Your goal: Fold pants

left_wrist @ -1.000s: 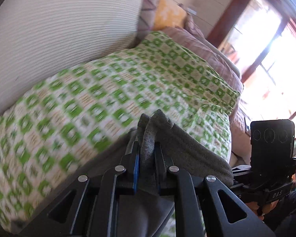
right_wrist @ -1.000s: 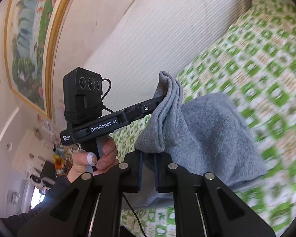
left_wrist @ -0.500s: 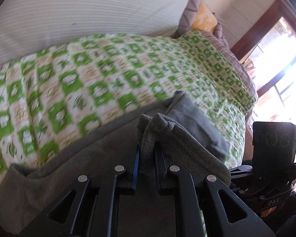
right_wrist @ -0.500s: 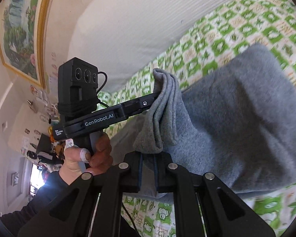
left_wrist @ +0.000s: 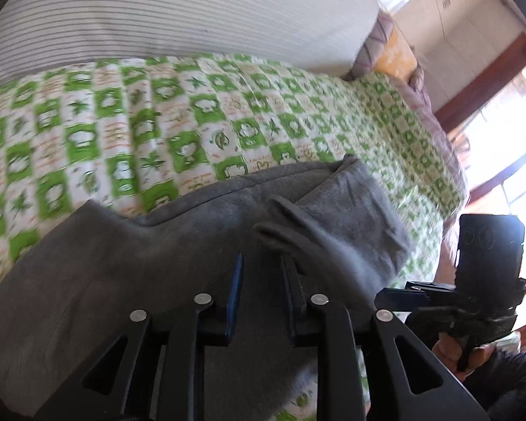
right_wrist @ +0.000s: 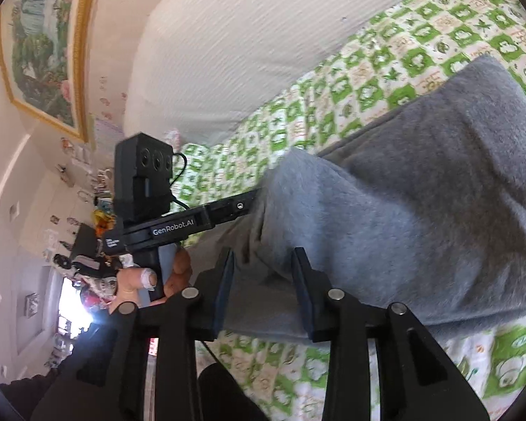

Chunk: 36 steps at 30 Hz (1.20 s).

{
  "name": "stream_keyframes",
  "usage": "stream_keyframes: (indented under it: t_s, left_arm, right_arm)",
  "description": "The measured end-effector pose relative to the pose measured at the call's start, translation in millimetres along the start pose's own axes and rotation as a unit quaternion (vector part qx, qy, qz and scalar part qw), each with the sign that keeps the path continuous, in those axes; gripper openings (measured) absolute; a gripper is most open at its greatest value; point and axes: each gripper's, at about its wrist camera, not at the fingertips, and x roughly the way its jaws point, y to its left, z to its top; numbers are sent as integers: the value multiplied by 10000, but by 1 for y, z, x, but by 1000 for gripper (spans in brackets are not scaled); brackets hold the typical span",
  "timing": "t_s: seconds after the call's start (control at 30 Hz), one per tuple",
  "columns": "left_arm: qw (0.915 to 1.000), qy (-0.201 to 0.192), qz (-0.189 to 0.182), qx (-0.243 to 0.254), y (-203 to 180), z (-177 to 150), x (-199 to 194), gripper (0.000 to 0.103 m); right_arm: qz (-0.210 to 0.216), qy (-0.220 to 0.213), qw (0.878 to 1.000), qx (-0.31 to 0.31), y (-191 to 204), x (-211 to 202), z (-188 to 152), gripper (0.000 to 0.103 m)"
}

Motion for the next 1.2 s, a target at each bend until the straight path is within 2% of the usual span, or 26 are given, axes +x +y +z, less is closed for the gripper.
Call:
stream_keyframes:
  t_s: [0.13,0.33,0.5,0.57,0.7,0.8,0.87,1.2]
  left_arm:
    - [9996,-247,16,-168,-12,-10,-20,39]
    - [9990,-297,-45,-319,-45,-21,-9,39]
    - [9979,-252,-327,-507,-65,-38,16,39]
    - [9960,-211,-422,-752,-61,-47,27,39]
    - [9905,15,-351,-1332,-39,-65,48,39]
    - [9848,-30,-448,-1678,-23,-78,51,35]
    - [9839,-48,-454,-1726,-23,-80,48,34]
    - [9819,-153,-355,-1852,-27,-88,46,34]
  right_arm:
    - [23,-214,9998,7,1,-13,0,36]
    - [-475,-535,9974,7,-11,-34,10,36]
    - [-769,-573,9953,-92,-21,-32,27,33]
    - [-853,-527,9949,-132,-25,-27,34,32]
    - [-997,-306,9945,-39,-42,-11,41,32]
    - [-1032,108,9944,182,-63,10,31,32]
    - [-1015,284,9942,199,-70,18,22,32]
    - [-974,315,9947,95,-67,18,18,32]
